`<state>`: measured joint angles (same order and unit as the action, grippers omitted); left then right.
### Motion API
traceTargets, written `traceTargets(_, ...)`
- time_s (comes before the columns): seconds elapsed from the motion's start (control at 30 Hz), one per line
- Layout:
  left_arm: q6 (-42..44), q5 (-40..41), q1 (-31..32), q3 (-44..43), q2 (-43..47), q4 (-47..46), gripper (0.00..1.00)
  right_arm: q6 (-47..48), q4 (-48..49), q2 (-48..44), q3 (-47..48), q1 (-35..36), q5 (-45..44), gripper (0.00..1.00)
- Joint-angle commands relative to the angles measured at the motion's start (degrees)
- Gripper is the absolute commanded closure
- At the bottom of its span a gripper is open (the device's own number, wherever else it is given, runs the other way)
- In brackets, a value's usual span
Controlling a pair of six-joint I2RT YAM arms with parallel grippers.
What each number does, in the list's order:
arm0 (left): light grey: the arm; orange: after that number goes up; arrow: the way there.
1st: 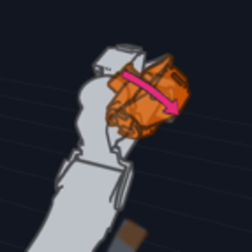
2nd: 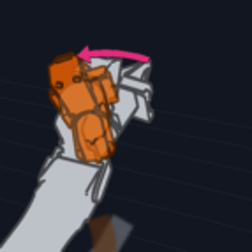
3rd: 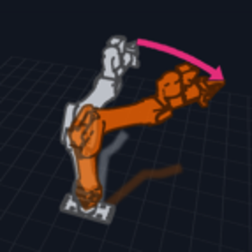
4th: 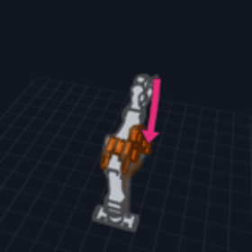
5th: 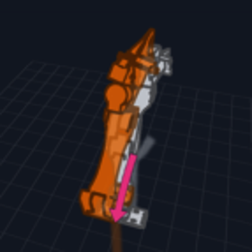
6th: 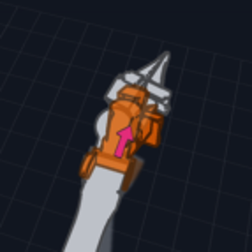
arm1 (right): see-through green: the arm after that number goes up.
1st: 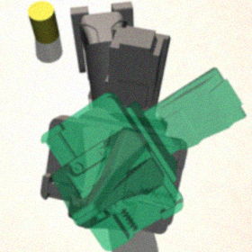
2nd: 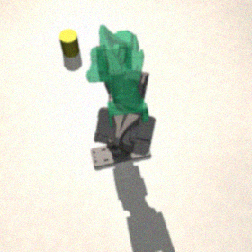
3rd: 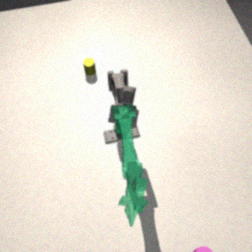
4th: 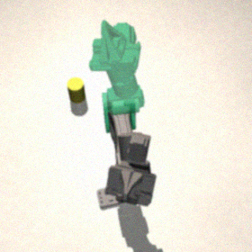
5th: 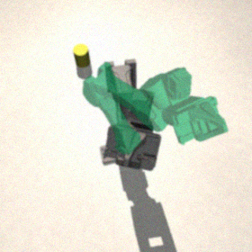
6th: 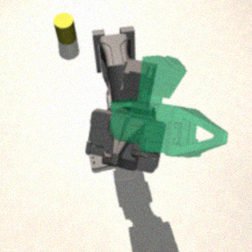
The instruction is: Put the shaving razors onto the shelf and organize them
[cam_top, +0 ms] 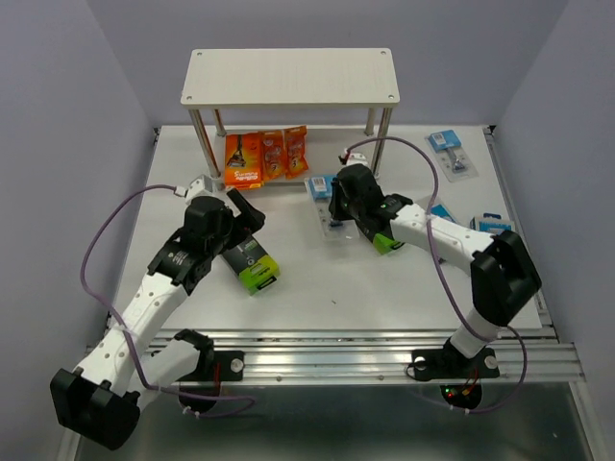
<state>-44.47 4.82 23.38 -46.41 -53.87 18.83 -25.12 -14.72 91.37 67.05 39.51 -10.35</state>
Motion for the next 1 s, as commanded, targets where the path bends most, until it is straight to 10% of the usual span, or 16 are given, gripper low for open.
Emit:
traceTargets(0.0,0.70,3.88,-1.05,0.01,4.73,2.26,0.01,2.10,11.90,5.46,8.53,0.66,-14.42,0.99)
traceTargets(0.37,-0.27,9.15,-2.10,-0.52,8.96,7.71,0.01,11.40,16.47,27.44,29.54,0.05,-31.13,0.99)
traceTargets(0.97,-0.44,10.12,-2.81,0.27,8.08,5.96,0.01,19.06,27.46,33.34,34.02,-3.30,-31.83,0.94)
